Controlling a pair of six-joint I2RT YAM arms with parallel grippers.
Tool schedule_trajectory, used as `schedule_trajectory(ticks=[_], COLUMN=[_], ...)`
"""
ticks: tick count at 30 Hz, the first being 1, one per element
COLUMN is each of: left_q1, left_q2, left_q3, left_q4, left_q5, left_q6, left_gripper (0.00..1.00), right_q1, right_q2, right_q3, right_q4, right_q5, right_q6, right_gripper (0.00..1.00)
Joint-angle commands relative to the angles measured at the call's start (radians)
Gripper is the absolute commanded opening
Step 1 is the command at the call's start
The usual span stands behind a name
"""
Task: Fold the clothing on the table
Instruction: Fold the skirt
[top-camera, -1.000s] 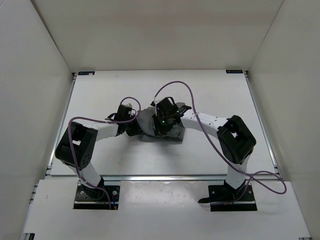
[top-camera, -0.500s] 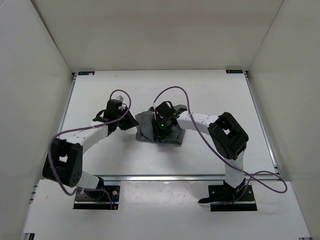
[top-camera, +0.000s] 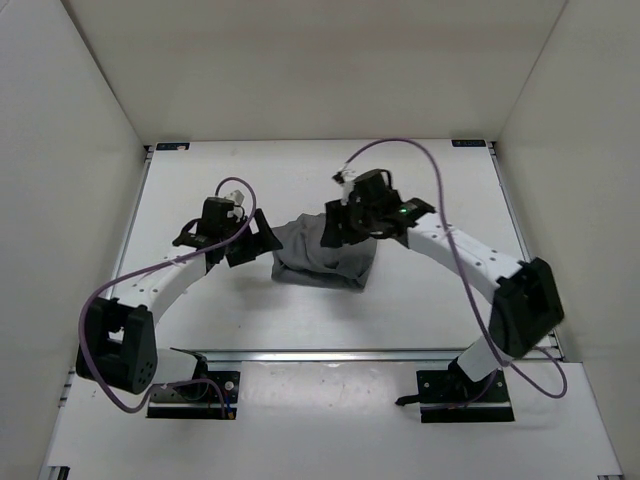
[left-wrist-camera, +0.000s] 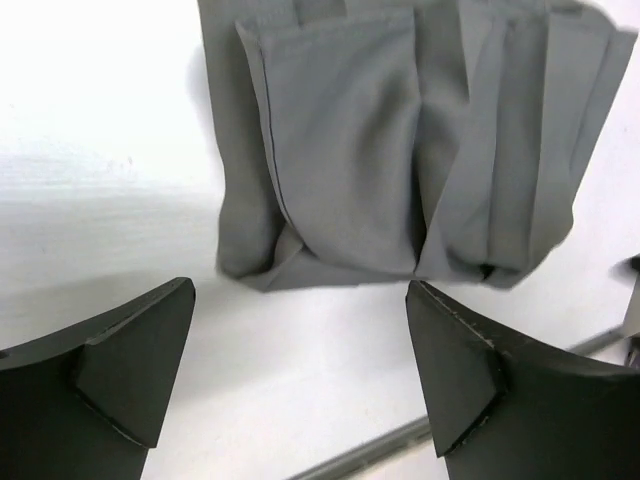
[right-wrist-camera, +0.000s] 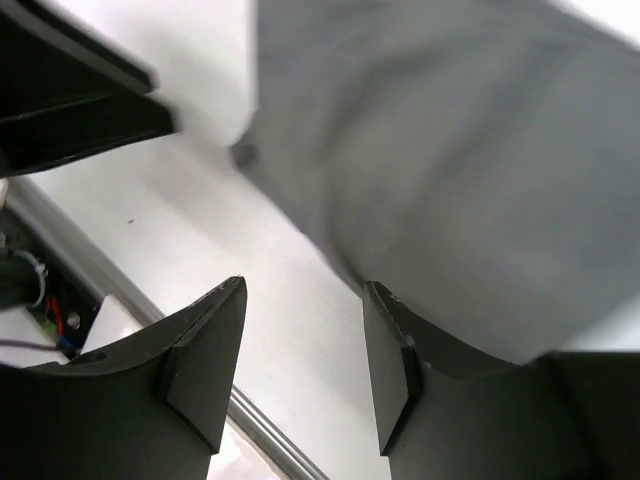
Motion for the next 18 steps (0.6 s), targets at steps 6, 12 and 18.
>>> schedule_trajectory(ticks=[6, 12, 18], left_q1=[-0.005, -0.028, -0.01], left_q2=[-0.126, -0.198, -0.223], left_q3=[0.016, 0.008, -0.03], left_q4=[-0.088, -0.145, -0.176], left_q5=[0.069, 0.013, 0.013], left_q6=[0.074, 0.118, 0.144], left_gripper=[0.99, 0.99, 0.98], right_q1=[-0.234, -0.396, -0.349], right_q2=[-0.265, -0.391, -0.41], right_q3=[-0.208, -0.33, -0.356], right_q4=[-0.126, -0.101, -0.103], right_q5=[0.093, 0.053, 0.088], right_q6=[-0.065, -0.105, -0.119], right_gripper=[0.5, 0.54, 0.55])
